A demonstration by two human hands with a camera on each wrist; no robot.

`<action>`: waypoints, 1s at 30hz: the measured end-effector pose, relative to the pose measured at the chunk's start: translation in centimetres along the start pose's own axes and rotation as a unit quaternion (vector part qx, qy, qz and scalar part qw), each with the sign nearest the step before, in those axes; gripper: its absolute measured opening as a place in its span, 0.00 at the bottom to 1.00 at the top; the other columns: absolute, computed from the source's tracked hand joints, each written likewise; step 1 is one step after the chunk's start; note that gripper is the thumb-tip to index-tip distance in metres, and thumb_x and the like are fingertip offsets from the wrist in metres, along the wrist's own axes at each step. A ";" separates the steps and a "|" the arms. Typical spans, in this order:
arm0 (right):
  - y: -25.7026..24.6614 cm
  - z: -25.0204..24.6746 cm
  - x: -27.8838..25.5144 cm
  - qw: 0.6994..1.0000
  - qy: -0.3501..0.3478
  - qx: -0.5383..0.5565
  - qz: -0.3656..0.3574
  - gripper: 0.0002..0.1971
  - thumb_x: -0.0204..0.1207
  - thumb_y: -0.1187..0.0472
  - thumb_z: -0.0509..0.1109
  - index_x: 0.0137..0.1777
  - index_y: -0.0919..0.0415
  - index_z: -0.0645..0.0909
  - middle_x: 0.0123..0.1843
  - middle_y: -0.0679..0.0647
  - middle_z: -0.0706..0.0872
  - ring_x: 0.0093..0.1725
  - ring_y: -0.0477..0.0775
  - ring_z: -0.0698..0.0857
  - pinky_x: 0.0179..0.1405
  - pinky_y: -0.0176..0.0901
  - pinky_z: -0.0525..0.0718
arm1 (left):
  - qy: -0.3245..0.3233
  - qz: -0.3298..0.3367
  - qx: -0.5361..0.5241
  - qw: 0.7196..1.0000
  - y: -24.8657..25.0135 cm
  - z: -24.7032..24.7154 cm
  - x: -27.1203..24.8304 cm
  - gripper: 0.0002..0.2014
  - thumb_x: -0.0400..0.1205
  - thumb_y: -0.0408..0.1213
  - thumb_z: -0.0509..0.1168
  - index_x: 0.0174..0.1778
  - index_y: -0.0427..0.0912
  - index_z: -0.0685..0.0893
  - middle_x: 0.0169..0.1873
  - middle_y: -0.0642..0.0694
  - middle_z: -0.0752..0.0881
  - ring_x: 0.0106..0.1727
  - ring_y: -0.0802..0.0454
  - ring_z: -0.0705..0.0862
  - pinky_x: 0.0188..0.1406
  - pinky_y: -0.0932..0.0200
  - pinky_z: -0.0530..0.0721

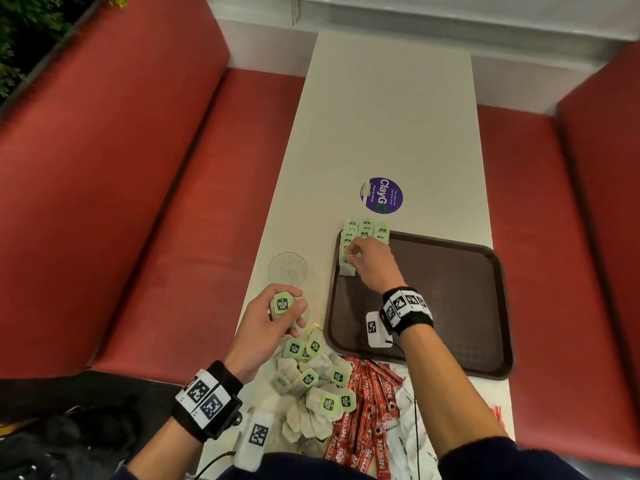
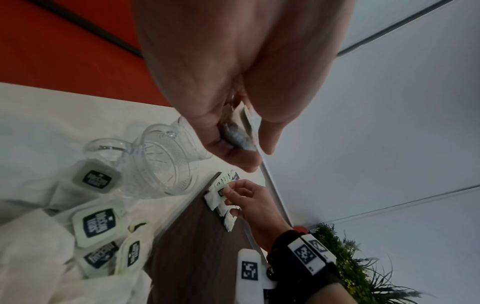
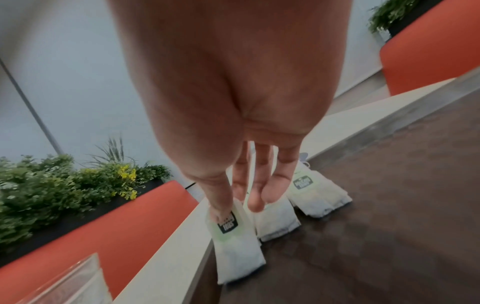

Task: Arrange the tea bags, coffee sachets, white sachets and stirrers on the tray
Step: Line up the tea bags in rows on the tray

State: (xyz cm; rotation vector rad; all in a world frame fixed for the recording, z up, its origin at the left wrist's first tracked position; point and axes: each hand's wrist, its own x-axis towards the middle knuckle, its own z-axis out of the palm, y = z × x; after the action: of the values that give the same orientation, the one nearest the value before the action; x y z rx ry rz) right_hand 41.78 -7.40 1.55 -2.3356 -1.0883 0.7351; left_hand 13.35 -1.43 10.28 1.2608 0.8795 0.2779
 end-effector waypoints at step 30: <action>-7.0 -1.2 -8.7 0.971 0.053 0.216 -0.089 0.04 0.87 0.47 0.77 0.56 0.43 0.93 0.53 0.40 0.92 0.50 0.45 0.86 0.51 0.42 0.84 | -0.042 -0.001 -0.089 0.995 0.3 0.7 -0.1 0.19 0.93 0.26 0.65 0.78 0.45 0.78 0.69 0.30 0.82 0.60 0.32 0.95 0.63 0.42 0.94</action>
State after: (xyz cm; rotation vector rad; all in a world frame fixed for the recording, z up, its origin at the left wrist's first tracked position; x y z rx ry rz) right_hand 33.96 -10.45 8.96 -1.8633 -0.9628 0.6907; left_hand 13.91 -1.91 10.58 1.0981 0.7671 0.2936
